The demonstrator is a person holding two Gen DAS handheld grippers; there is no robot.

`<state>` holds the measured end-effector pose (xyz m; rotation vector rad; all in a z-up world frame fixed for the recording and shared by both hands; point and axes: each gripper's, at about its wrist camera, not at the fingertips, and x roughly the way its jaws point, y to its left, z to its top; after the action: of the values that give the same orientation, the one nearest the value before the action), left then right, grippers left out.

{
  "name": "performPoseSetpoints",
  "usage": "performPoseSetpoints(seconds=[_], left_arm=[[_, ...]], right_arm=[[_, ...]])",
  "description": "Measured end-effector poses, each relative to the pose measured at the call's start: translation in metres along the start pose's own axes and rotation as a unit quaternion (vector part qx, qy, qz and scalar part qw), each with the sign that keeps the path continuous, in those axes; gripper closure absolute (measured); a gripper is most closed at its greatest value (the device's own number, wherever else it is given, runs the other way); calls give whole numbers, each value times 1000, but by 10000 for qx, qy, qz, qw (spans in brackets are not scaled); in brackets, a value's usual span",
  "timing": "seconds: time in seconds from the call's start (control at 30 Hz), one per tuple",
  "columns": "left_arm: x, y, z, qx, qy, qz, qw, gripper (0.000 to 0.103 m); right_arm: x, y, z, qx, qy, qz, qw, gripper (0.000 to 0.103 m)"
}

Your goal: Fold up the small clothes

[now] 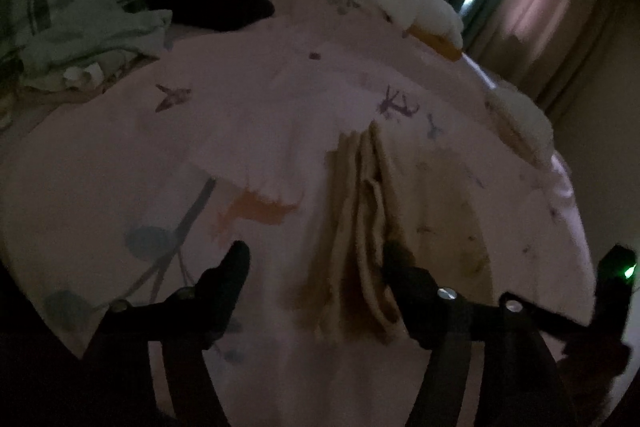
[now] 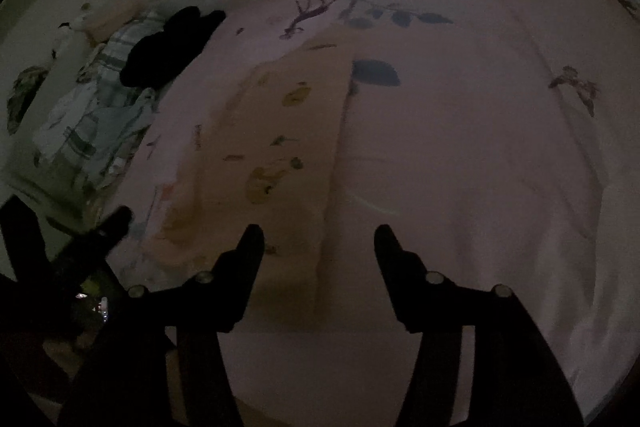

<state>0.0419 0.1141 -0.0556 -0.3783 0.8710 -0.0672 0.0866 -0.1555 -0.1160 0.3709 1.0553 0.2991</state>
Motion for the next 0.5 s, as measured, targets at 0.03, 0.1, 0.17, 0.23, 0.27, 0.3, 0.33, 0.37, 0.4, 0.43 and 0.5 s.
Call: performPoseSetpoints(seconds=[0.03,0.1,0.17,0.23,0.27,0.3,0.33,0.37,0.4,0.43,0.5], left_arm=[[-1,2,2,-53,0,-78,10000,32],[-4,6,7,-149,-18,-149,9998,32],[-8,9,12,-225,-115,-203,9995,31],[-11,10,15,-331,-161,-331,9988,27],[-12,7,16,-347,-155,-439,9983,25],[-10,5,18,-316,-126,-571,9978,23],[-7,1,19,-261,-97,-648,9975,22],[-3,-4,20,-172,-69,-714,9973,22],[1,-8,19,-96,-69,-743,9972,22],[6,-12,19,-26,-59,-761,9971,22],[26,-18,19,31,169,-856,9962,22]], right_arm=[[0,-1,-1,-1,13,-8,10000,43],[1,-5,-1,-20,76,-37,10000,43],[3,-9,-1,-11,94,-128,9999,42],[4,-14,-1,63,81,-207,9997,40],[6,-17,0,130,95,-168,9997,39],[7,-19,0,176,116,-110,9997,39],[8,-20,1,238,143,-25,9996,39],[10,-19,2,249,152,3,9996,39],[10,-18,4,231,155,-7,9996,39],[10,-19,3,220,139,-47,9997,39],[11,-15,5,155,119,-115,9997,39]])
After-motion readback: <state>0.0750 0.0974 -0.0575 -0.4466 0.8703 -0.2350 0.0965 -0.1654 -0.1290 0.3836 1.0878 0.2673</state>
